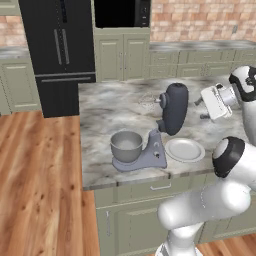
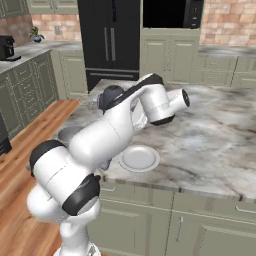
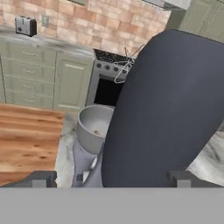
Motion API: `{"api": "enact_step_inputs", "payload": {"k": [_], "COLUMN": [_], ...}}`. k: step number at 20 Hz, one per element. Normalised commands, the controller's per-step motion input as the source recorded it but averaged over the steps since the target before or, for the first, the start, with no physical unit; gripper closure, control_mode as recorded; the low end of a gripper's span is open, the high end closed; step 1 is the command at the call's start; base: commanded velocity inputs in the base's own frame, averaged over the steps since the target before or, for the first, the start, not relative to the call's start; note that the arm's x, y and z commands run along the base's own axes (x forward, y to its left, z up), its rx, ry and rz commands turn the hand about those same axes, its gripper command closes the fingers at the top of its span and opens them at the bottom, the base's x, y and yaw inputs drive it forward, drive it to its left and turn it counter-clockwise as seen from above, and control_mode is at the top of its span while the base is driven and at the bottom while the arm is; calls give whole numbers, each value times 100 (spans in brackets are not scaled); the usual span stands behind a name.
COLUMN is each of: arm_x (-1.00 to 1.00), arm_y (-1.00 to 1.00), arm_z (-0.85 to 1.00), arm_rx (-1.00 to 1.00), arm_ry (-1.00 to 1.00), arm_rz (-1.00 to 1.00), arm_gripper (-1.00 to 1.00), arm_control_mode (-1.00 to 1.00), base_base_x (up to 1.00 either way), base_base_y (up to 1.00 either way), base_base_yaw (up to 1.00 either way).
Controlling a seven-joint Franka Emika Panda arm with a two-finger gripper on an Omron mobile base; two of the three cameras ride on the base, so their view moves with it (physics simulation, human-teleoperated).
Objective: Add butter and sugar cubes to the stand mixer bowl and then turn on the stand mixer to begin making frosting.
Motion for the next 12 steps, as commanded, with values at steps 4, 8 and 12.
{"api": "enact_step_inputs", "payload": {"k": [4, 8, 12], "arm_x": [59, 50, 3], "arm_y": [10, 13, 59], "arm_z": [0, 0, 0], "arm_rx": [17, 11, 2], "arm_ry": [-2, 0, -1], "arm_rz": [0, 0, 0], "arm_gripper": [-100, -100, -100], "arm_control_mode": [-100, -100, -100], "base_base_x": [0, 0, 0], "base_base_y": [0, 0, 0], "base_base_yaw": [0, 0, 0]}}
